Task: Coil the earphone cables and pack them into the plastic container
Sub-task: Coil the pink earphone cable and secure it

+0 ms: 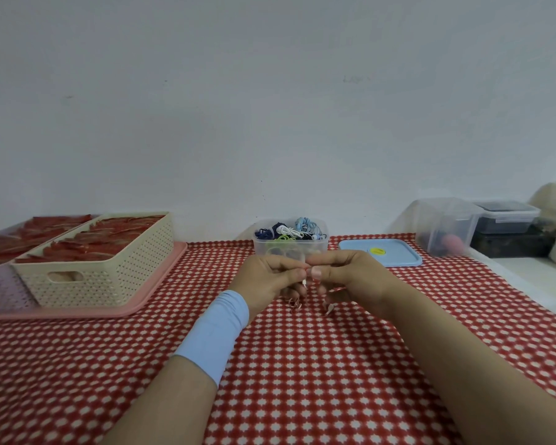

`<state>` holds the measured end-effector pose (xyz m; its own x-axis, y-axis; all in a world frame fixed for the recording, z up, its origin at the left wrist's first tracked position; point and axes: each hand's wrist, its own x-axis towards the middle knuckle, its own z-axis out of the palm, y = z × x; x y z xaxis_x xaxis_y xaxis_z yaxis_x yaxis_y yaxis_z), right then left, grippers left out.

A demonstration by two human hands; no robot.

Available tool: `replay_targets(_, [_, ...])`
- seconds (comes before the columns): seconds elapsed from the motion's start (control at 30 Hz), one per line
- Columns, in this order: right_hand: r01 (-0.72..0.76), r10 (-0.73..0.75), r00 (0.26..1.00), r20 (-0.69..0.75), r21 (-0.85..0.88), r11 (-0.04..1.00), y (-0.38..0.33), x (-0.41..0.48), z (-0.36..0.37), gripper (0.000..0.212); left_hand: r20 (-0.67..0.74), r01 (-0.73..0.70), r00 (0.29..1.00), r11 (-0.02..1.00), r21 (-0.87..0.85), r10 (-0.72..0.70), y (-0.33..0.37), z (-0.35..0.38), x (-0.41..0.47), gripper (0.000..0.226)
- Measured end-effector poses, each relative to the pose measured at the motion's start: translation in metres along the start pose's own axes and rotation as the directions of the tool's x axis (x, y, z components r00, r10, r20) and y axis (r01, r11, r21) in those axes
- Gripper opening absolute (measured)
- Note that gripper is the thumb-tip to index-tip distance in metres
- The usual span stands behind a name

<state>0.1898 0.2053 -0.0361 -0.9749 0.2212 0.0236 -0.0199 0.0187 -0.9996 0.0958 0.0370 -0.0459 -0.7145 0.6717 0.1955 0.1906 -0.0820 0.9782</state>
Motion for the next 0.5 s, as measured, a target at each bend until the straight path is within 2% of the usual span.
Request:
replay_targets(0.1, [0.000,0.003,0.999,0.036,-0.068,0.998,0.0007,0.0009,0.0003,0.021,-0.007,-0.011,1.000,0.999,0.033,0.011,-0.0006,-0.0019,-0.0005,0.014])
replay_targets(0.3, [-0.049,0.055,0.994,0.091,-0.066,0.997,-0.0017,-0.0031,-0.0044,0.016,0.022,-0.032,0.999,0.990,0.135,0.030,0.0031,-0.0008,-0.0004,0.014])
replay_targets(0.5, [-0.055,0.060,0.997,0.050,-0.092,0.994,-0.0005,-0.0020,-0.0040,0.012,0.029,-0.040,0.999,0.984,0.176,0.035,0.0011,0.0013,0.0009,0.016])
